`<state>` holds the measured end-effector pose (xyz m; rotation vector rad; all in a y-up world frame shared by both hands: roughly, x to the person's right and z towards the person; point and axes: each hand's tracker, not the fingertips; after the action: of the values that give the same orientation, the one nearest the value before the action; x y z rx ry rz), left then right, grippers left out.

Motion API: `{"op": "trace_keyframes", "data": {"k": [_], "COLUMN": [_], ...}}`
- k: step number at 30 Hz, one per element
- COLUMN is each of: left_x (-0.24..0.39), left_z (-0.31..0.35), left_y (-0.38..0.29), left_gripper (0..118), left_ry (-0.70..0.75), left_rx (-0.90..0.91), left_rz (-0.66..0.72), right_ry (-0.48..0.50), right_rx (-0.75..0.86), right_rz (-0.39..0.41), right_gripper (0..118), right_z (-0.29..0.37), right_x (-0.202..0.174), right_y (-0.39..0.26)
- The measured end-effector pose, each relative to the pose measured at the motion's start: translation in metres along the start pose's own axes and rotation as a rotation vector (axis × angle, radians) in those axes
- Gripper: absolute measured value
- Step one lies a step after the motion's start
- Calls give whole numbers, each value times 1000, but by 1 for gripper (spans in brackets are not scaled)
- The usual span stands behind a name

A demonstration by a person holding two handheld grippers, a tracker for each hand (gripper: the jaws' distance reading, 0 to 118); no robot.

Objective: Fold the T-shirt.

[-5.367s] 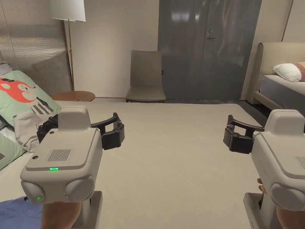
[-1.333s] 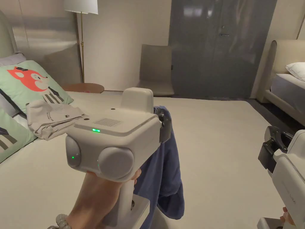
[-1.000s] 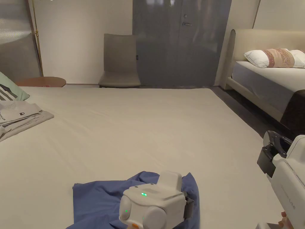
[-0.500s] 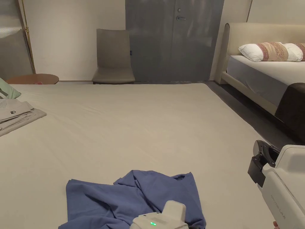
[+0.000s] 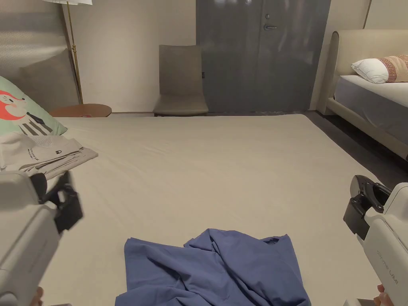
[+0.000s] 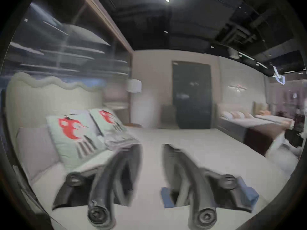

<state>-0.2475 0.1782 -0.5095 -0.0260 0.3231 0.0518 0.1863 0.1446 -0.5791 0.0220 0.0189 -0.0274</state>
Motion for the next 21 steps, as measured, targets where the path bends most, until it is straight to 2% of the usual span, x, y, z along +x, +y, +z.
{"op": "trace_keyframes", "data": {"k": [4,7,12,13,15,17,21], "left_x": [-9,1,15,14,20,21,33], "left_z": [7,1,-25,-32,-43,-49,-41], "left_y": [11,3,-55,-72,-109,-147,-206], "left_gripper": [0,0,3,11,63,106,106], "left_ry": [-7,-24,-130,-153,-197,-200,-185], "left_rx": [6,-36,-347,-426,-602,-711,-854], "left_rz": [14,-27,-43,-24,-3,2,-98], "right_ry": [7,8,17,19,25,25,26], "right_rx": [3,-4,-66,-84,-125,-159,-224], "right_rz": [-1,-1,8,15,22,26,31], "right_gripper": [0,0,0,0,0,0,0], "right_z": [0,-2,-5,-6,-7,-7,-5], "right_x": [-2,-3,-5,-6,-6,-5,-4], "right_y": [1,-1,-20,-25,-37,-48,-69]}}
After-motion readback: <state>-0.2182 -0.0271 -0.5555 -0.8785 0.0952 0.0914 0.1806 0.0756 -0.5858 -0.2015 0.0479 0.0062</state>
